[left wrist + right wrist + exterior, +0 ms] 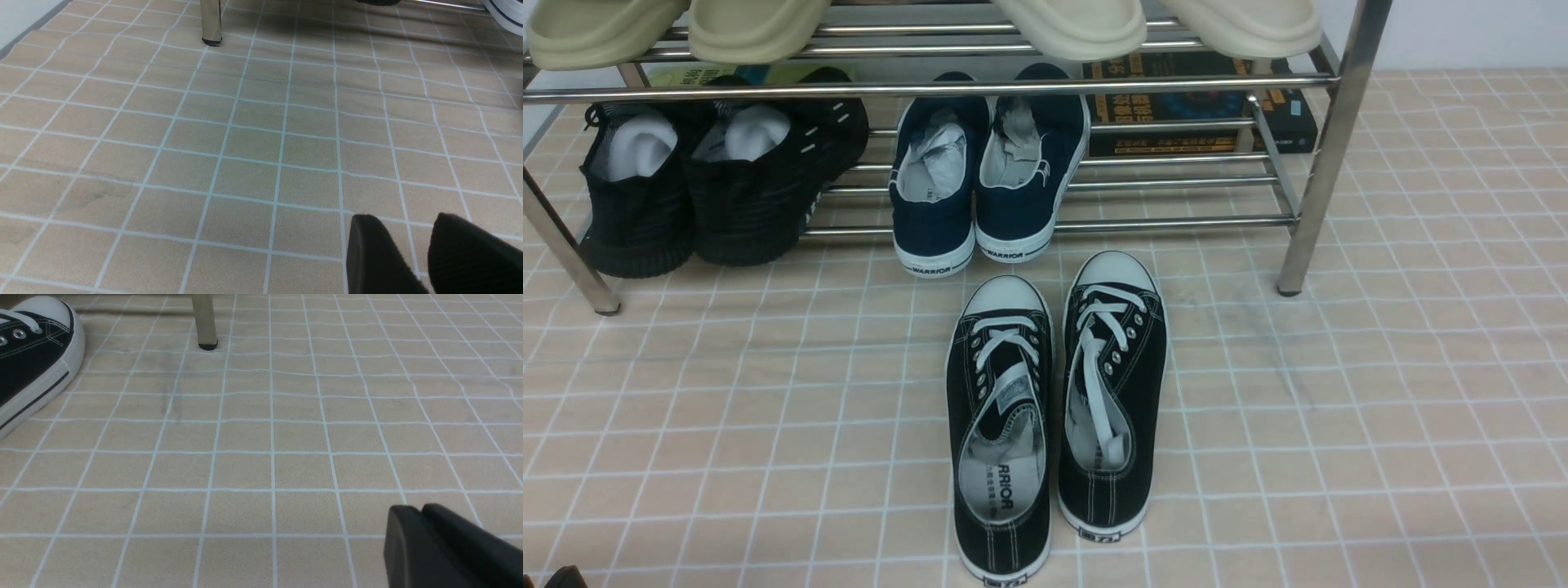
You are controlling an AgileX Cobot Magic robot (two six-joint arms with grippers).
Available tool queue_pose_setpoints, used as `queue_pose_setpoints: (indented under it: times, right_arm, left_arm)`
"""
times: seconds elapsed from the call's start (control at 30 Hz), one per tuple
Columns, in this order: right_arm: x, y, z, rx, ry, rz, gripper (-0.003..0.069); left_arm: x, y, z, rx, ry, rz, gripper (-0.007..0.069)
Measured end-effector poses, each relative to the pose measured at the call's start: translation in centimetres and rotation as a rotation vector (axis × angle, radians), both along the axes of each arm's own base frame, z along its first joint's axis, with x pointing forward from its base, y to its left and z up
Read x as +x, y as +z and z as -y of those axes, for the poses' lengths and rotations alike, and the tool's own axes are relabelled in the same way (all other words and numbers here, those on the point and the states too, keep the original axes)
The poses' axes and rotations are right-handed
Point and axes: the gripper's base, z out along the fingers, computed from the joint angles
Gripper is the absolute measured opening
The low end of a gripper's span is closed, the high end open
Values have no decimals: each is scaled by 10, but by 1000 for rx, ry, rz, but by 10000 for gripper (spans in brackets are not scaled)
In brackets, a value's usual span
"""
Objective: Take the shoes off the shelf from the light coffee tablecloth by hand.
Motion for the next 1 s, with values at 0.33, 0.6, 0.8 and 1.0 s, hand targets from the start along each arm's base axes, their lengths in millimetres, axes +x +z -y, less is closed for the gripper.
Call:
queue_pose_setpoints:
  times: [0.33, 0.6, 0.8, 1.0]
  right_arm:
    - [0, 0, 0, -8, -1, 1, 76]
    - [0, 0, 0, -8, -1, 1, 89]
    - [0, 0, 0, -8, -1, 1, 98]
    - [0, 0, 0, -8, -1, 1, 105]
  left_arm:
    - [0, 0, 0, 0, 0, 0, 240]
    - [0, 0, 0, 0, 0, 0, 240]
    - [0, 0, 0, 0, 0, 0, 240]
    - [0, 0, 0, 0, 0, 0, 240]
